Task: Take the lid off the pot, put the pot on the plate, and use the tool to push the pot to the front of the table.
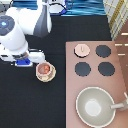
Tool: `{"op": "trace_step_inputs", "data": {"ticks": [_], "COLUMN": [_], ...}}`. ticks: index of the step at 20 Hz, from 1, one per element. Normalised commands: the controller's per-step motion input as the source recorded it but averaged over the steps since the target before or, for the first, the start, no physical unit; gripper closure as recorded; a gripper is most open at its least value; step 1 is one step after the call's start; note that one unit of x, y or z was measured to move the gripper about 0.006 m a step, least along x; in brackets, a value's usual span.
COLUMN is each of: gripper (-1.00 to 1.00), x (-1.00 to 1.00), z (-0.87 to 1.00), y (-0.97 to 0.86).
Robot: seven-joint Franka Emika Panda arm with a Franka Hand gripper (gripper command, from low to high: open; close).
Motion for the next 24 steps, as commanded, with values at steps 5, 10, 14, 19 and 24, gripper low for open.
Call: {"op": "trace_step_inputs", "data": {"ticks": [5,10,14,19,24], "gripper": [-1.00,-1.00,-1.00,-1.00,-1.00], "x": [-0.85,-0.90,-0.89,-0.87,-0.86], "z": [0.00,0.00,0.05,0.00,-0.23], "y": [-0.34,-0.39,-0.47,-0.49,-0.46]}}
